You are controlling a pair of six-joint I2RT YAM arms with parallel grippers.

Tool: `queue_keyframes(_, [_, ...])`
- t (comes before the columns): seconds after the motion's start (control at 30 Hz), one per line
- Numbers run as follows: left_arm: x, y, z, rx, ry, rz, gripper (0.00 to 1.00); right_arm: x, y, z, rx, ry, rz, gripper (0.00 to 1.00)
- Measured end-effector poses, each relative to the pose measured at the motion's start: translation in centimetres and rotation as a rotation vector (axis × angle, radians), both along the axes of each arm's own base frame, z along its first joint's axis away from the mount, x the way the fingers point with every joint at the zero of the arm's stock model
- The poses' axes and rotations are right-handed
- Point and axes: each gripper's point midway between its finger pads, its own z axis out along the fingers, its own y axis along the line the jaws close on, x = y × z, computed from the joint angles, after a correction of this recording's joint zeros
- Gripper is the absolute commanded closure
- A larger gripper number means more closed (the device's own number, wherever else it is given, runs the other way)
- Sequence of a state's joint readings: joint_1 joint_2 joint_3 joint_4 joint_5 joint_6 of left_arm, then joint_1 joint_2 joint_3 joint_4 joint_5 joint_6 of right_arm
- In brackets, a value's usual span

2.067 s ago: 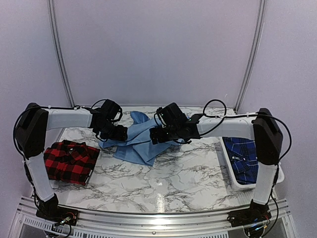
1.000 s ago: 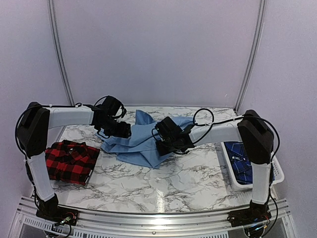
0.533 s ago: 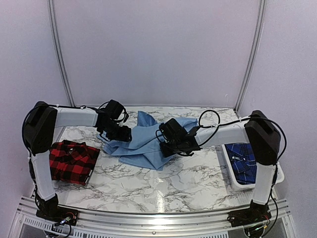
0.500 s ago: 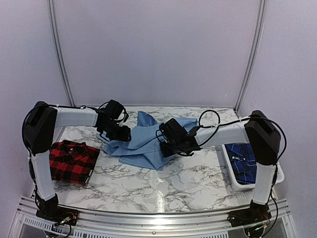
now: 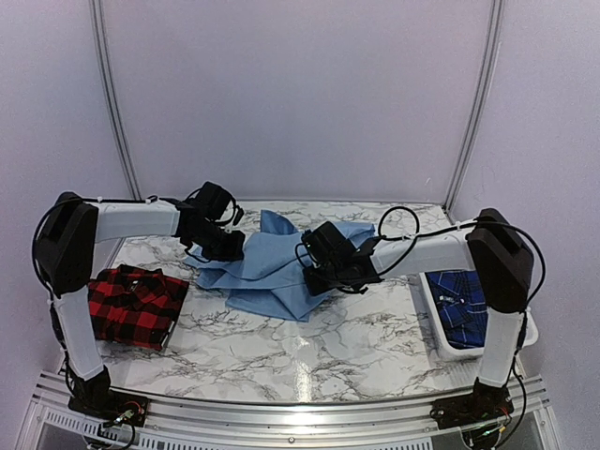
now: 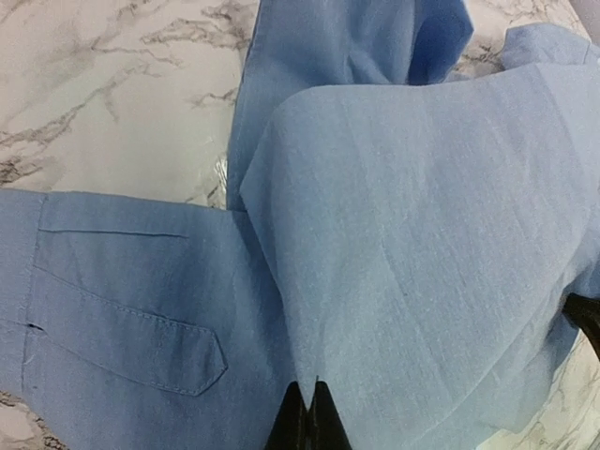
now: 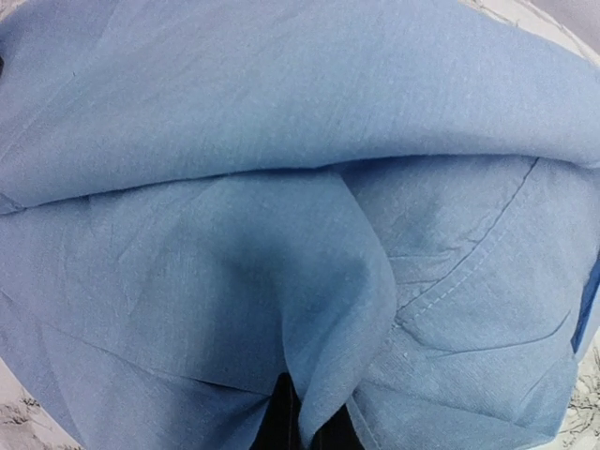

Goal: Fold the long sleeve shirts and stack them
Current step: Pick up the crumpled shirt from the center of the board, then flatten out the crumpled shirt at the center of the board.

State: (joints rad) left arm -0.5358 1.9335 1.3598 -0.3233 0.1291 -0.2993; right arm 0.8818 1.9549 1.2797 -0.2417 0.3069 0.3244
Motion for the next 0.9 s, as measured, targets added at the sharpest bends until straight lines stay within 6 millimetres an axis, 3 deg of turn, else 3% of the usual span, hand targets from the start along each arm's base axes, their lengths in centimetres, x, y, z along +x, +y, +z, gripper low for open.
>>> queue_keyframes(0.13, [0.5,0.4,4.1,-0.024,-0.088,0.026,1.0,0.1,-0.1,1.6,0.014,-0.027,-0.002,1.0])
queue_keyframes(0.2, [0.7,0.9,7.4,-0.036,-0.165,0.048,1.0,0.3,-0.1,2.9,0.03,-0.048,-0.003,1.0])
queue_keyframes(0.37, [0.7,2.2,15.4,-0.07,-0.348,0.087,1.0,0.6,-0.1,7.5,0.108,-0.115,-0.001,1.0])
queue_keyframes(0.47, [0.5,2.4,18.8,-0.086,-0.426,0.088,1.0,1.0,-0.1,10.3,0.166,-0.155,0.002,1.0])
queue_keyframes(0.57, [0.3,2.5,20.6,-0.095,-0.465,0.087,1.0,1.5,-0.6,12.4,0.211,-0.182,-0.003,1.0])
queue_keyframes(0.77, [-0.5,2.7,21.9,-0.089,-0.495,0.067,1.0,2.3,-1.9,15.2,0.266,-0.217,-0.004,1.0])
queue_keyframes(0.9, [-0.9,2.5,22.4,-0.098,-0.502,0.05,0.99,2.7,-2.4,15.7,0.274,-0.224,0.002,1.0])
